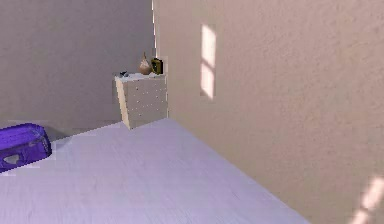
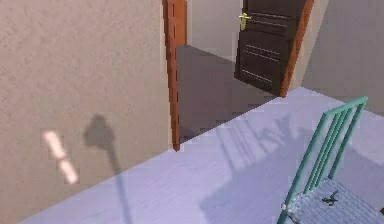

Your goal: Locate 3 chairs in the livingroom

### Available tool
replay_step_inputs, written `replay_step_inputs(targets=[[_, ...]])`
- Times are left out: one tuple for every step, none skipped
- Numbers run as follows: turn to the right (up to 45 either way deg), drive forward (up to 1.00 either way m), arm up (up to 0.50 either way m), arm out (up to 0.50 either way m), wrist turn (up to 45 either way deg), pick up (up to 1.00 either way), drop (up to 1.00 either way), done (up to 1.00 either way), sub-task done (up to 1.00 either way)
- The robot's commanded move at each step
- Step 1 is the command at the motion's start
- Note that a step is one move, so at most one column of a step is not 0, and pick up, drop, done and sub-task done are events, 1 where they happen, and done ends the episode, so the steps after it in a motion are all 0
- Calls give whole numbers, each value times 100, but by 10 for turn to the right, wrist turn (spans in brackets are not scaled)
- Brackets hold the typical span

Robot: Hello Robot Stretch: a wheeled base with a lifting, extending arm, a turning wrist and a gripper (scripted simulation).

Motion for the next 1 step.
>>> replay_step_inputs(targets=[[-60, 0, 0, 0, 0, 0, 0, 0, 0]])
